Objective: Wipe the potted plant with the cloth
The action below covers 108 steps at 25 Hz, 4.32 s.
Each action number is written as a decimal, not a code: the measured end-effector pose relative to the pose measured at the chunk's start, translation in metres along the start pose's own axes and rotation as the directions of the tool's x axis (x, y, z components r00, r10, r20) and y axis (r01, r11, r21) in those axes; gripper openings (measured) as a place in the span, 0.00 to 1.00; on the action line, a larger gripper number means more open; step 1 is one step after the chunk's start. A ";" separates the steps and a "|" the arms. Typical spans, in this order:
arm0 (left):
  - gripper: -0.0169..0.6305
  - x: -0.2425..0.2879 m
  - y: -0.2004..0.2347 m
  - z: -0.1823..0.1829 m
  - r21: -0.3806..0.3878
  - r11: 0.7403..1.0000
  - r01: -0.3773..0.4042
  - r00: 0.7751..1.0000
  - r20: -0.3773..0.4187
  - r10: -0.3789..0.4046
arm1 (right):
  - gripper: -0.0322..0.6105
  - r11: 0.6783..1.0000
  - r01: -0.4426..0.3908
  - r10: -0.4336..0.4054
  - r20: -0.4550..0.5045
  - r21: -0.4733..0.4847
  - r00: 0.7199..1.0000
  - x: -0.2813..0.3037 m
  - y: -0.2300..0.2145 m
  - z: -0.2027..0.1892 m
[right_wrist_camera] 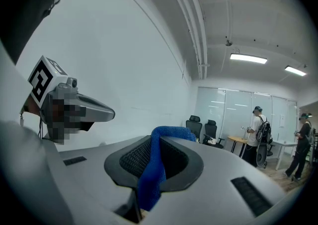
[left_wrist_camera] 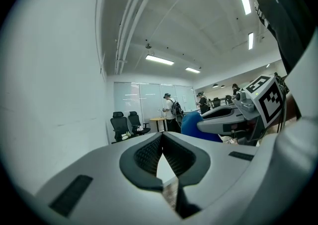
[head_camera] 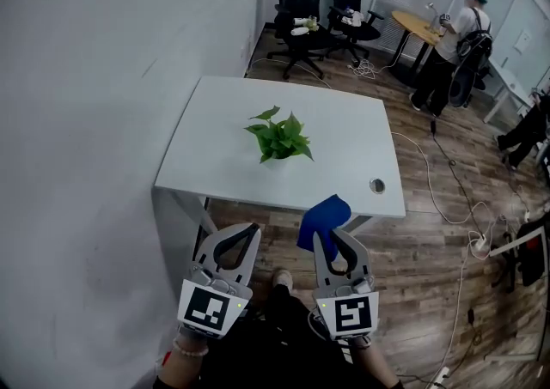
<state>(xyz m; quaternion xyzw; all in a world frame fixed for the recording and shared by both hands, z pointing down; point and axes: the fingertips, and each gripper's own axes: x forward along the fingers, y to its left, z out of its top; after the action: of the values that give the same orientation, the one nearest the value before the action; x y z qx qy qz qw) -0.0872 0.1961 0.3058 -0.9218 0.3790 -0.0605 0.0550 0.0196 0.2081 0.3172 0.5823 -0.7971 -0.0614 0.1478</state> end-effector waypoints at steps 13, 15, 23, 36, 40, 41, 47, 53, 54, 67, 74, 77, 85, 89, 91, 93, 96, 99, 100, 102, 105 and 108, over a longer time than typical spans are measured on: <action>0.05 0.109 0.054 -0.002 -0.055 0.993 -0.107 0.993 -0.047 0.105 | 0.17 0.998 -0.060 0.060 -0.008 -0.015 0.998 0.109 -0.097 -0.011; 0.05 0.123 0.060 0.001 -0.053 0.990 -0.129 0.991 -0.050 0.127 | 0.17 0.997 -0.080 0.080 -0.004 -0.019 0.997 0.123 -0.109 -0.012; 0.05 0.161 0.075 0.002 -0.077 0.980 -0.183 0.981 -0.082 0.176 | 0.17 0.993 -0.119 0.119 0.001 -0.023 0.993 0.156 -0.145 -0.013; 0.44 0.194 0.095 -0.053 -0.047 0.986 -0.158 0.972 -0.181 0.148 | 0.17 0.995 -0.096 0.096 -0.004 0.011 0.995 0.186 -0.178 -0.043; 0.51 0.205 0.096 -0.088 -0.010 0.996 -0.090 0.971 -0.223 0.086 | 0.17 0.996 -0.084 0.084 -0.007 -0.010 0.996 0.202 -0.185 -0.052; 0.52 0.208 0.096 -0.096 -0.001 0.997 -0.072 0.968 -0.240 0.070 | 0.17 0.996 -0.091 0.091 -0.008 -0.017 0.996 0.206 -0.186 -0.054; 0.58 0.228 0.110 -0.133 0.004 0.999 -0.039 0.952 -0.304 0.038 | 0.17 0.987 -0.150 0.148 -0.038 -0.051 0.988 0.241 -0.185 -0.065; 0.59 0.249 0.124 -0.140 -0.019 0.999 0.035 0.951 -0.308 -0.039 | 0.17 0.981 -0.187 0.183 -0.077 -0.048 0.980 0.284 -0.193 -0.076; 0.59 0.250 0.124 -0.143 -0.019 0.998 0.052 0.948 -0.314 -0.055 | 0.17 0.979 -0.197 0.191 -0.094 -0.052 0.977 0.291 -0.194 -0.078; 0.59 0.261 0.125 -0.203 -0.038 0.986 0.162 0.900 -0.404 -0.164 | 0.17 0.887 -0.455 0.443 -0.128 -0.084 0.887 0.377 -0.180 -0.110; 0.59 0.270 0.128 -0.221 -0.053 0.983 0.175 0.882 -0.434 -0.180 | 0.17 0.799 -0.600 0.587 -0.173 -0.034 0.791 0.410 -0.163 -0.126; 0.59 0.275 0.130 -0.223 -0.050 0.981 0.187 0.878 -0.440 -0.190 | 0.17 0.749 -0.661 0.641 -0.208 -0.041 0.739 0.420 -0.148 -0.132; 0.59 0.280 0.128 -0.233 -0.087 0.978 0.192 0.882 -0.422 -0.210 | 0.17 0.591 -0.806 0.765 -0.291 -0.037 0.575 0.420 -0.102 -0.155; 0.59 0.280 0.128 -0.233 -0.078 0.976 0.204 0.884 -0.413 -0.217 | 0.17 0.544 -0.839 0.794 -0.311 -0.022 0.523 0.418 -0.089 -0.160; 0.59 0.280 0.129 -0.232 -0.075 0.975 0.209 0.883 -0.414 -0.221 | 0.17 0.532 -0.847 0.802 -0.314 -0.011 0.508 0.417 -0.085 -0.161; 0.59 0.281 0.129 -0.232 -0.069 0.974 0.214 0.882 -0.415 -0.223 | 0.17 0.527 -0.850 0.808 -0.312 0.001 0.500 0.416 -0.083 -0.163; 0.59 0.280 0.129 -0.230 -0.055 0.975 0.218 0.885 -0.411 -0.221 | 0.17 0.530 -0.848 0.810 -0.305 0.018 0.500 0.414 -0.080 -0.165; 0.59 0.280 0.130 -0.229 -0.052 0.975 0.217 0.886 -0.408 -0.219 | 0.17 0.545 -0.838 0.806 -0.296 0.035 0.512 0.413 -0.081 -0.166; 0.59 0.280 0.130 -0.229 -0.053 0.975 0.217 0.886 -0.409 -0.219 | 0.17 0.549 -0.835 0.804 -0.297 0.039 0.515 0.413 -0.082 -0.168; 0.59 0.280 0.129 -0.230 -0.057 0.974 0.217 0.885 -0.410 -0.221 | 0.17 0.555 -0.831 0.800 -0.301 0.043 0.519 0.410 -0.084 -0.172; 0.59 0.281 0.128 -0.233 -0.068 0.974 0.218 0.883 -0.410 -0.226 | 0.17 0.570 -0.820 0.790 -0.304 0.047 0.532 0.404 -0.086 -0.182; 0.59 0.280 0.129 -0.233 -0.074 0.973 0.218 0.881 -0.414 -0.229 | 0.17 0.588 -0.806 0.781 -0.301 0.063 0.547 0.395 -0.085 -0.188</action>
<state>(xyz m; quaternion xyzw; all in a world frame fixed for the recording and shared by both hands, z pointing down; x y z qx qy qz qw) -0.0144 -0.1052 0.5365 -0.9252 0.2740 -0.2581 -0.0468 0.0452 -0.1790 0.5376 0.1546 -0.9385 0.0675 0.3014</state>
